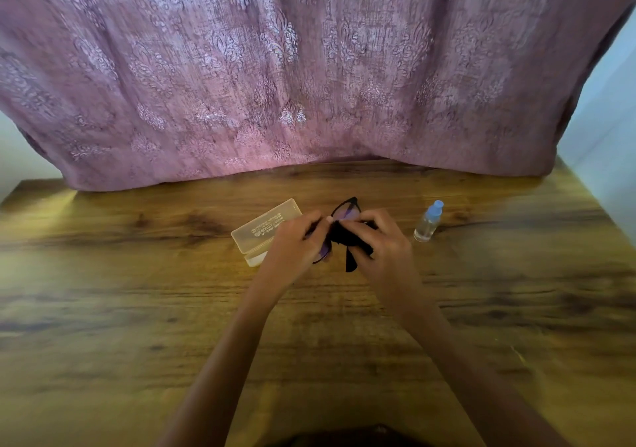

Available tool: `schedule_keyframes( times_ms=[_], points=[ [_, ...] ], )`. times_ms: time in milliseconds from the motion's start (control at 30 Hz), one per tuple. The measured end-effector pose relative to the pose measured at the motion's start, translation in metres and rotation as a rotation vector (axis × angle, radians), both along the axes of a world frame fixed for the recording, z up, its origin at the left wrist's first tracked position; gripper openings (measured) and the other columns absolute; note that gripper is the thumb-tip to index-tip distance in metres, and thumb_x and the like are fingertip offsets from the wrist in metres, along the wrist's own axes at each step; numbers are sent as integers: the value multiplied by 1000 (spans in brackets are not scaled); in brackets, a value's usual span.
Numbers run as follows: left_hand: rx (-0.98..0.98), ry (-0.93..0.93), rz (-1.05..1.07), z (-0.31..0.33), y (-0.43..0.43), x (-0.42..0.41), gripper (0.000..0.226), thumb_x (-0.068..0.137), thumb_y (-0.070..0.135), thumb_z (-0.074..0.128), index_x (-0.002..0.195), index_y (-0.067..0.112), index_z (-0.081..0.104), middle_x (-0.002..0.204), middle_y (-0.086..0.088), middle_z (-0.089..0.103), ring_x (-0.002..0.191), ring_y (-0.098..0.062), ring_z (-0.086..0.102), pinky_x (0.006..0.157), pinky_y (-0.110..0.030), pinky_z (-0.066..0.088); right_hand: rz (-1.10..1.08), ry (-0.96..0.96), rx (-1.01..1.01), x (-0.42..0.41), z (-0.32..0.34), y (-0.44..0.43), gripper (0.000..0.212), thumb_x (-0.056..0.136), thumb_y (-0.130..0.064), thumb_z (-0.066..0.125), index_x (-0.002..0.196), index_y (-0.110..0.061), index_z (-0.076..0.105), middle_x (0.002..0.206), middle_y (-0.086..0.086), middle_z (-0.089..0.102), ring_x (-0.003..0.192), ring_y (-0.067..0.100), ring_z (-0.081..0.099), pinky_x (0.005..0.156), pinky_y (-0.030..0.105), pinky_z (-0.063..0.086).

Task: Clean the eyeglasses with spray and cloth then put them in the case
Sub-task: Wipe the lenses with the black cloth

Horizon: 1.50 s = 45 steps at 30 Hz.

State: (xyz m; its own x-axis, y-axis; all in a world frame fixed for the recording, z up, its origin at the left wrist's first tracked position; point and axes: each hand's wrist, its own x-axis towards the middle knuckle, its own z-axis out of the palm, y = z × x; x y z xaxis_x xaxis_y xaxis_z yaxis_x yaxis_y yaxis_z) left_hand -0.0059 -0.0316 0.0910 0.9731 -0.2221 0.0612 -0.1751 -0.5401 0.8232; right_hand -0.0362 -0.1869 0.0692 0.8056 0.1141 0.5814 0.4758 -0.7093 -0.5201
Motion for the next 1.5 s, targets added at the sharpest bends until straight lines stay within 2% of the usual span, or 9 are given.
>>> schedule_keyframes(
  times_ms=[100,200,500,733,900,1000,1100,1233,1500],
  points=[
    [36,-40,-36,1,1,0,30,98,16,47,70,25,54,65,-10,65,61,-23,58,61,-33,44,0,1,8,3,3,3,35,71,12,75,104,1,72,99,15,63,89,23,63,78,27,54],
    [50,-46,-43,0,1,-1,21,98,13,47,83,13,62,69,-7,66,64,-20,60,62,-27,44,-16,-1,19,8,6,3,33,75,9,73,107,0,71,99,13,62,89,20,61,79,20,49],
    [64,-60,-65,5,-2,-3,22,100,19,46,81,15,58,69,-4,66,70,-21,62,73,-40,49,-59,45,78,18,10,-7,30,80,8,70,109,1,70,97,14,60,84,24,61,70,37,55],
    [83,-58,-60,7,0,-2,19,97,10,45,83,12,59,68,-6,66,65,-21,63,70,-44,51,9,6,22,8,9,2,34,75,11,72,107,-2,71,100,10,62,91,15,59,84,12,45],
    [85,-106,-59,5,-1,-3,21,99,17,47,84,9,59,68,-7,66,66,-24,63,72,-46,50,-33,45,96,18,9,-6,30,81,6,69,110,-1,71,98,11,61,86,20,60,73,30,53],
    [82,-133,-52,3,1,-2,24,99,20,47,84,7,60,66,-9,66,65,-25,62,70,-48,49,-68,63,100,23,9,-11,29,82,6,69,110,-1,71,96,11,60,83,20,59,70,28,53],
    [73,-145,-27,2,3,-1,25,99,23,47,82,11,60,63,-4,66,63,-18,63,68,-40,50,-64,42,100,20,7,-14,27,82,4,69,108,-3,71,94,9,59,80,14,55,70,14,45],
    [54,-163,-15,1,5,1,27,99,21,48,77,8,58,56,5,62,60,-7,60,60,-18,45,-56,50,96,14,5,-14,28,81,6,70,108,-2,71,93,11,59,80,19,58,69,26,50],
    [0,-102,-8,0,6,4,30,99,22,47,76,7,58,56,-1,65,57,-8,60,63,-21,46,-6,32,33,1,4,-3,34,73,10,75,106,1,71,98,15,62,88,24,62,76,31,55]
  ],
)
